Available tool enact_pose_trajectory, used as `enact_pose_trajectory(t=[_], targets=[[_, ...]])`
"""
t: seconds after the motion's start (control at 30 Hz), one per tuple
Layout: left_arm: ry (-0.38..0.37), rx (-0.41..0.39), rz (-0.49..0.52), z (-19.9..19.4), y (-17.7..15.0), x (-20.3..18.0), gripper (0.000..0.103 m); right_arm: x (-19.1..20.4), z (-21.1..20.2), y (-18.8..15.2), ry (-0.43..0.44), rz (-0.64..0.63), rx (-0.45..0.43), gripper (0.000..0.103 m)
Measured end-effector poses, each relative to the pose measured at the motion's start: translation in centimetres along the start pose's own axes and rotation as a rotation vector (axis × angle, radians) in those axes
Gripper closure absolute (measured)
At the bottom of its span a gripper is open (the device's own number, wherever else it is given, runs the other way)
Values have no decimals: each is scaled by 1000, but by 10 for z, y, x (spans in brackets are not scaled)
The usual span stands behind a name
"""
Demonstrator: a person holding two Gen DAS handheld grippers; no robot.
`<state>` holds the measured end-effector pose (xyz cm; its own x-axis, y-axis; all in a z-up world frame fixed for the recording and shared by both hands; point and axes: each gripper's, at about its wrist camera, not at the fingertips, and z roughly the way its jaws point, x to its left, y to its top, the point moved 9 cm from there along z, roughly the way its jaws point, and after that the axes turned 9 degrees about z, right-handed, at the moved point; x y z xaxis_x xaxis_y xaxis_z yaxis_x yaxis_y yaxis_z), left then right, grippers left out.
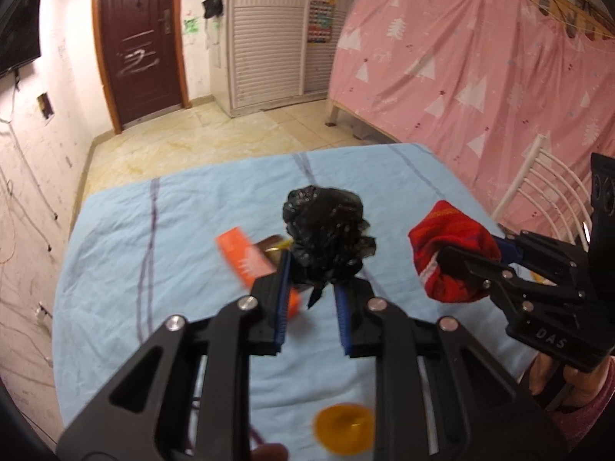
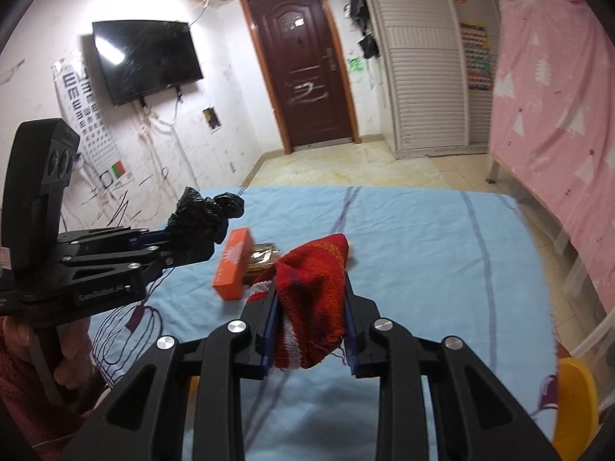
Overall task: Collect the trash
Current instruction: 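Carry the black bag and red sock to the orange bin and open both tools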
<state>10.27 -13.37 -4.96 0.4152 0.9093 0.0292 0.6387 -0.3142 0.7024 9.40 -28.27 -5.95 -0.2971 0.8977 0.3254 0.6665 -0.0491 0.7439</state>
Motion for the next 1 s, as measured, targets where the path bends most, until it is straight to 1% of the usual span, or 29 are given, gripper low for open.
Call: enact_pose_trajectory(t=[0.13,0.33,0.37,0.5,0.67,0.77,0.93,0.97,1.0], targets=[[-31,-7,34,0,16,-29,83,-25,-20,2,-34,34,-40,81],[-86,-12,109,1,32,-79,83,-87,-54,-6,-97,130,-93,81],[-97,-14,126,2,36,-90,83,-104,-62,-10,-128,156,-106,81],[-130,-13,179,5,47,-127,83,-148,-85,-23,-199,220,-129,81],[-166,9,244,19,58,-176,83,-205,-111,-48,-292,299,-145,81],[-211,33,269,29,61,-207,83,-232,-118,-64,-347,335,-142,81],[-267,90,305,52,59,-255,83,-263,-120,-82,-353,403,-145,80],[-276,103,310,55,59,-262,83,-268,-120,-84,-345,417,-144,79],[-291,123,319,61,57,-273,83,-270,-119,-87,-338,424,-143,75]])
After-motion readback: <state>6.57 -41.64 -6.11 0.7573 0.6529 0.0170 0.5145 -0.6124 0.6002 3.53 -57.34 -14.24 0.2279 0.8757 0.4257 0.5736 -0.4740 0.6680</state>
